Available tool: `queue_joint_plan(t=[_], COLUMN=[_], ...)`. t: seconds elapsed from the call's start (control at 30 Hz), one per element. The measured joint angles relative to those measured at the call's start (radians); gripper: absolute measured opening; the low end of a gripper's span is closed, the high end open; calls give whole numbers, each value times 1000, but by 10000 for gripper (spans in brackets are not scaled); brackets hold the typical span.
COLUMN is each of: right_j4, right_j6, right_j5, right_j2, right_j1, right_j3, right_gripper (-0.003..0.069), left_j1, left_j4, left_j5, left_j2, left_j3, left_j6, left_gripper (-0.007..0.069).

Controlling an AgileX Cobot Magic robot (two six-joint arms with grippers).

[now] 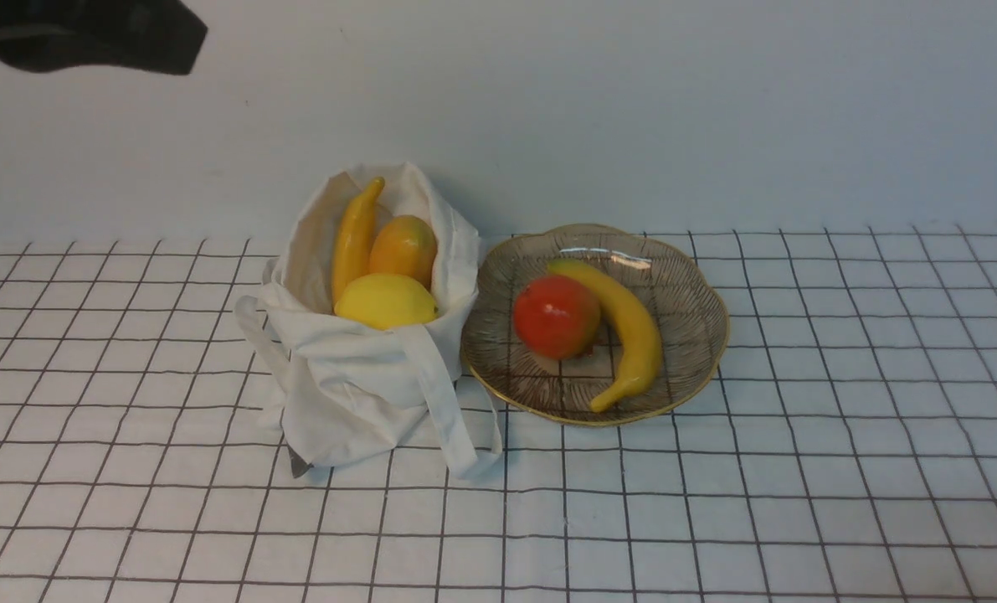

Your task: Take the fruit out of the bag on the white checkered tablecloth and place them on the plate.

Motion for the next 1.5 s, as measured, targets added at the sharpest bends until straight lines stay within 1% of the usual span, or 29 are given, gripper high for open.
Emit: queue_joint_plan(t=[0.1, 0.13, 0.17, 0.23, 0.27, 0.3, 0.37, 0.4, 0.43, 0.6, 0.83, 1.1, 1.2, 1.27, 1.37, 1.5], right_j4=[0, 0, 0, 0, 0, 0, 0, 0, 0, 0, 0, 0, 0, 0, 0, 0], right_j6=[0, 0, 0, 0, 0, 0, 0, 0, 0, 0, 0, 0, 0, 0, 0, 0], right_j5=[0, 0, 0, 0, 0, 0, 0, 0, 0, 0, 0, 0, 0, 0, 0, 0], right_j2=[0, 0, 0, 0, 0, 0, 0, 0, 0, 0, 0, 0, 0, 0, 0, 0], right_j1=[0, 0, 0, 0, 0, 0, 0, 0, 0, 0, 0, 0, 0, 0, 0, 0], right_j3=[0, 0, 0, 0, 0, 0, 0, 0, 0, 0, 0, 0, 0, 0, 0, 0], right_gripper=[-15, -15, -15, -15, -15, -15, -15, -15, -15, -15, -15, -15, -15, -15, -15, -15], left_j1=[0, 0, 0, 0, 0, 0, 0, 0, 0, 0, 0, 0, 0, 1, 17, 60], left_j4=[-15, -26, -44, -78, -98, -102, -129, -136, -154, -163, -150, -143, -120, -82, 8, 193], left_j5=[-46, -78, -146, -247, -293, -317, -431, -469, -599, -734, -757, -752, -751, -767, -803, -831], left_j2=[-107, -178, -266, -393, -457, -469, -572, -603, -703, -831, -885, -889, -889, -895, -934, -1022], left_j3=[129, 201, 328, 493, 558, 574, 724, 764, 885, 1054, 1208, 1219, 1237, 1269, 1333, 1429], left_j6=[0, 0, 0, -1, -4, -4, -7, -7, -8, -11, -12, -10, -11, -31, -125, -268], left_gripper=[-8, -8, -8, -8, -8, -8, -8, -8, -8, -8, -8, -8, -8, -8, -8, -8])
